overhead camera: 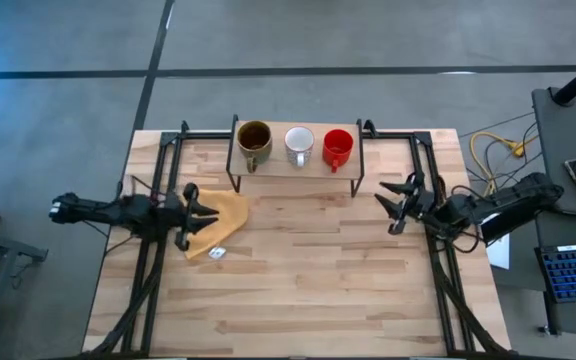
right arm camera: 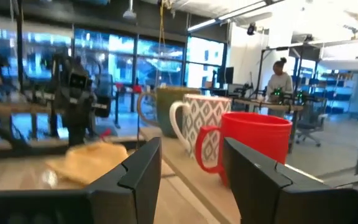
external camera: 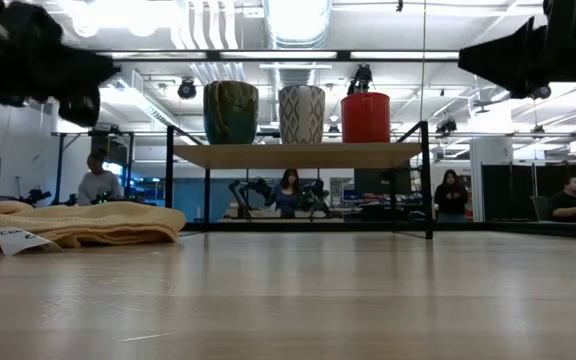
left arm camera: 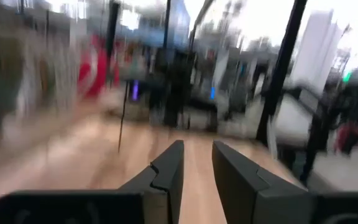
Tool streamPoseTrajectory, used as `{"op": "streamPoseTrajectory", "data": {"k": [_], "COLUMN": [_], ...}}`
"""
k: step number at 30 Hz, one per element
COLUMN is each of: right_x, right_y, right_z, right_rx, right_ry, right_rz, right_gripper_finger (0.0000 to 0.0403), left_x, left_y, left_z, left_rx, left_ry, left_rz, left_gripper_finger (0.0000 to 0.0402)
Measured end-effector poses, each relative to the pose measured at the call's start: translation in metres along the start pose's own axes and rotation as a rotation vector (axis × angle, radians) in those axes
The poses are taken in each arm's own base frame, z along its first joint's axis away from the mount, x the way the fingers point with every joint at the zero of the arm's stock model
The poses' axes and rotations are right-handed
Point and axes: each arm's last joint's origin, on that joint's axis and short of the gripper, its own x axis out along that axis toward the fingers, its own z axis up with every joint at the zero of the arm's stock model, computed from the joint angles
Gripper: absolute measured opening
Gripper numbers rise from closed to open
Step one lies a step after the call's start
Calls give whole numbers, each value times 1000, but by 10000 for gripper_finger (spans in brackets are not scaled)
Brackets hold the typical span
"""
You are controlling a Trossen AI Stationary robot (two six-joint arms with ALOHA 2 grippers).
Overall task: Stack small to large cups/mugs on shelf
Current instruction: Return to Home Position
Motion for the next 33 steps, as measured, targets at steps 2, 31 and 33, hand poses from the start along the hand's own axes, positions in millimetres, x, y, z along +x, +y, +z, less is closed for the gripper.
{"op": "streamPoseTrajectory", "data": {"k": [2, 31, 33], "right_x": [0, -6, -6], "right_y": [1, 15, 15], "right_z": [-3, -35, -35], "right_rx": [-44, 552, 552], "right_ry": [22, 395, 395], "right_rz": [7, 293, 293], "right_gripper_finger": [164, 164, 164], "left_x": [0, 5, 5], "left_y": [1, 2, 2], "left_z": [-8, -17, -18], "left_rx": [-30, 292, 293], "left_ry": [78, 181, 186], "left_rz": [14, 7, 8], "left_gripper_finger": [70, 70, 70]}}
